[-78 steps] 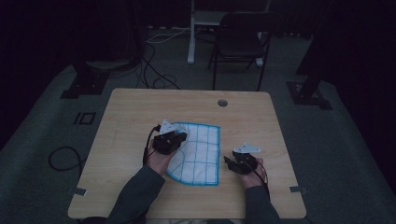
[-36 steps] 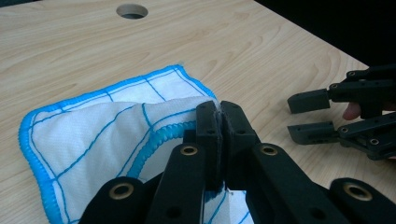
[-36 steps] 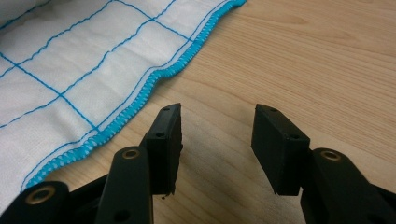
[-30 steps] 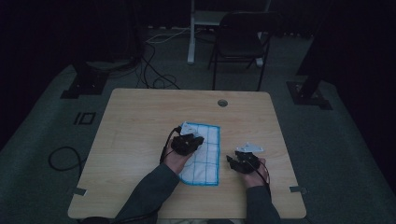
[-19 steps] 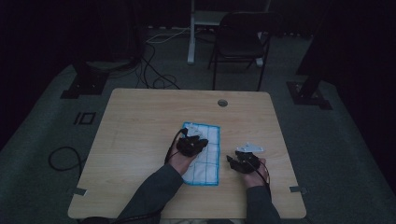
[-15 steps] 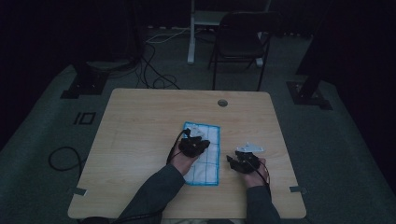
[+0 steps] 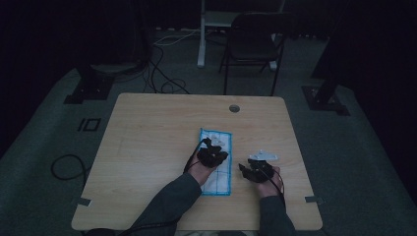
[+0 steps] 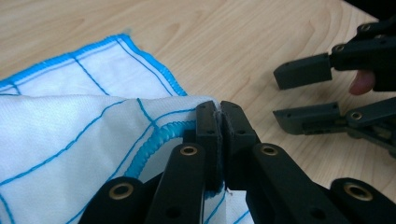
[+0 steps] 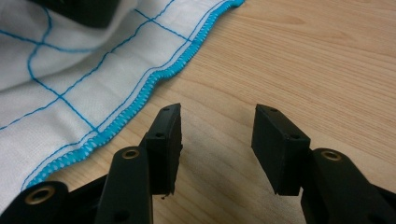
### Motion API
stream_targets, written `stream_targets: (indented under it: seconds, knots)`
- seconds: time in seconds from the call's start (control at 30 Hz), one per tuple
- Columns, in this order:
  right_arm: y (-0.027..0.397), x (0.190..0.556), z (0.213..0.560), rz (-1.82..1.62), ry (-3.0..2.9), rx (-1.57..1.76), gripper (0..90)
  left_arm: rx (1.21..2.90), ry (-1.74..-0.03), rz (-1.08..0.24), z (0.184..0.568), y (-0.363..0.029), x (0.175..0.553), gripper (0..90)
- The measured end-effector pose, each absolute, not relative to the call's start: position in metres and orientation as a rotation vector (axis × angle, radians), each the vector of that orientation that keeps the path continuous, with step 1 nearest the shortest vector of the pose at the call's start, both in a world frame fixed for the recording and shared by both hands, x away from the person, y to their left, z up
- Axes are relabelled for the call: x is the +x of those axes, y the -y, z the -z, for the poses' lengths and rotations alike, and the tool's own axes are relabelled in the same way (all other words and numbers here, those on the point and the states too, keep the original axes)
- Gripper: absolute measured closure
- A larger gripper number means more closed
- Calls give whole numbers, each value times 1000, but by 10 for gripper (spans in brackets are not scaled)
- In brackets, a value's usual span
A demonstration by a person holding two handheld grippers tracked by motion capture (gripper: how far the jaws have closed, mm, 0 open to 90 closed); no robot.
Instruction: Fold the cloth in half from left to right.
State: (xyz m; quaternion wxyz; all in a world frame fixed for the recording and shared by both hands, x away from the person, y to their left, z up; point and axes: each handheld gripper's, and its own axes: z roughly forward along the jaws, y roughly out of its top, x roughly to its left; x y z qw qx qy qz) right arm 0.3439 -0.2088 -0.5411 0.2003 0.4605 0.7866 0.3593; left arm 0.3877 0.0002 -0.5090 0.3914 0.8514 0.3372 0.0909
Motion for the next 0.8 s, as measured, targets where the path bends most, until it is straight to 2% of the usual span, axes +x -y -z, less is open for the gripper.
stream_targets:
  seconds: [0.2,0.33,0.47,0.8]
  knots:
    - [209,344,541,-1008,-2196,1283,527,2202,-853,-239,517,4,388,868]
    - [209,344,541,-1007,-2196,1283,527,2204,-826,-251,512,2,384,740]
    - [210,344,541,-1009,-2196,1285,527,2188,-804,-275,502,-2,378,676]
    - [209,343,540,-1016,-2182,1272,530,2114,-819,-371,476,-36,368,702]
